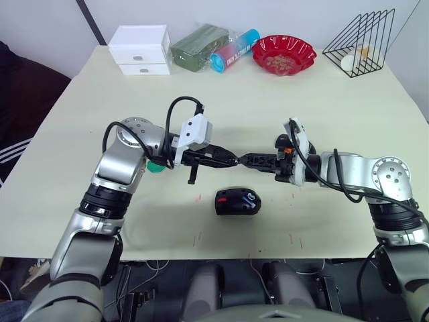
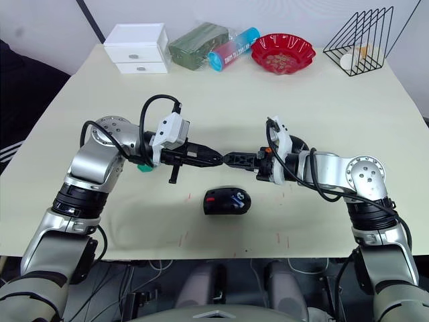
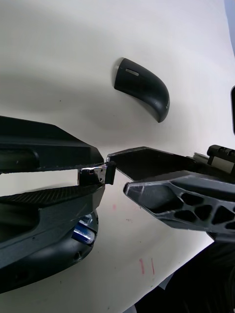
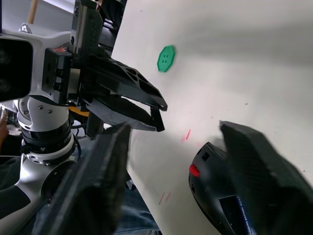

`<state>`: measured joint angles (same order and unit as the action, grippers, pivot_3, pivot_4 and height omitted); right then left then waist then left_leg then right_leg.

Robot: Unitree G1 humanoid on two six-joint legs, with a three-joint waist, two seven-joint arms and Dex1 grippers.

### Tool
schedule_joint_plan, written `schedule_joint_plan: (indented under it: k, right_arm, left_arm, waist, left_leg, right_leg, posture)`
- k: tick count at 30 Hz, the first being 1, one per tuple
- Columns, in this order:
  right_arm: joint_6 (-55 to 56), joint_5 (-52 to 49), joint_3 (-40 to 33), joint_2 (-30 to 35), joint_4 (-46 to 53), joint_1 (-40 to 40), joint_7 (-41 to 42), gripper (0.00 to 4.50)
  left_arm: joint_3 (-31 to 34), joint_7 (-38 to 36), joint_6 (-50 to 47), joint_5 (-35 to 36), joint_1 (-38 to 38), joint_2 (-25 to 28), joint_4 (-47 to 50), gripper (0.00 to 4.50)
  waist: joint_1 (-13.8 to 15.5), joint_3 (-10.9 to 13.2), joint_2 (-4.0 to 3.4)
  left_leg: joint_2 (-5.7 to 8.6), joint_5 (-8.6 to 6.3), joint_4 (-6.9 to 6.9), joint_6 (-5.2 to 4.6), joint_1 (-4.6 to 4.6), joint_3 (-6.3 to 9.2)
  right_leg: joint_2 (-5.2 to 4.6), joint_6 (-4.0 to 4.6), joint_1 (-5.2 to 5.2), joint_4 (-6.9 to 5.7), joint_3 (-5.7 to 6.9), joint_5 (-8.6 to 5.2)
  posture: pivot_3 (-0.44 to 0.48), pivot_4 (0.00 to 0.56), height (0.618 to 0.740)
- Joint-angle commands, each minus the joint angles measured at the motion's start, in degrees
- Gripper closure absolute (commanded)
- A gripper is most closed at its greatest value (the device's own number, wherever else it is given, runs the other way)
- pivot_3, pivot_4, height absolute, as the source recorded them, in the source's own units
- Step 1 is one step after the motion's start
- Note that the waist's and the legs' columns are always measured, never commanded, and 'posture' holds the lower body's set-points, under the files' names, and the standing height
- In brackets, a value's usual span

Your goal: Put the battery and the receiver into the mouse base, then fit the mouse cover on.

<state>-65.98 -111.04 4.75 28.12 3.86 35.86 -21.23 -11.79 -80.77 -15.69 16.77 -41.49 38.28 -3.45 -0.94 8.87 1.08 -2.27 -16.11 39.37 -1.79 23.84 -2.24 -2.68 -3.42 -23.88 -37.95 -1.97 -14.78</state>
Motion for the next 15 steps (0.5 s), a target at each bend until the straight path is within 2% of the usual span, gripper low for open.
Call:
schedule_joint_plan:
  k: [1,15]
  right_arm:
    - [0.30,-1.96,-0.05,-0.27,2.17,1.39,0.42,1.77]
    - [0.66,-1.96,0.75,-0.32,1.72,2.18,0.02,1.77]
  left_arm:
    - [0.35,0.18,1.55,-0.42,-1.19,-0.02,0.82,4.50]
    - [0.11,-0.18,0.71,-0.11,-0.73,-0.59,2.09,4.50]
  waist:
    - [0.01,0.00,0.00]
    - [0.01,0.00,0.00]
  left_leg:
    - [0.00,0.00,0.00,0.00,0.00,0.00]
    - [0.00,0.00,0.00,0.00,0.00,0.01]
  right_leg:
    - [0.00,0.00,0.00,0.00,0.00,0.00]
    - [0.00,0.00,0.00,-0.01,0.01,0.00]
  posture:
    - [0.000,0.150,0.740]
    - [0.000,0.150,0.740]
